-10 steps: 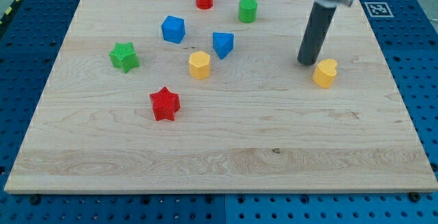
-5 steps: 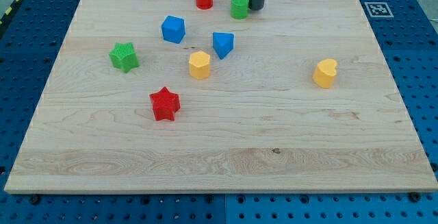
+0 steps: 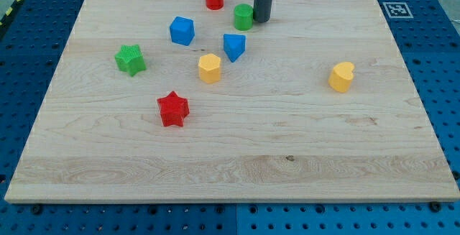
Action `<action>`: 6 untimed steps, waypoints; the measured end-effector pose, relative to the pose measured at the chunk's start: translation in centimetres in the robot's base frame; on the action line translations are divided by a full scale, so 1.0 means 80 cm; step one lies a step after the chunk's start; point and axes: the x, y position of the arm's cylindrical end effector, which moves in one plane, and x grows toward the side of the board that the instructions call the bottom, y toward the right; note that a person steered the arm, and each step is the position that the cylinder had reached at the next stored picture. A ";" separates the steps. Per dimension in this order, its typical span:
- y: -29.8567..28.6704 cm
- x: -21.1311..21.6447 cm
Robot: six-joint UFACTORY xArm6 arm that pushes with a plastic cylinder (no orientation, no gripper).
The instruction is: Move the green circle to the top left
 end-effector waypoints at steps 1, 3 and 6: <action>-0.007 0.008; -0.092 0.009; -0.192 -0.006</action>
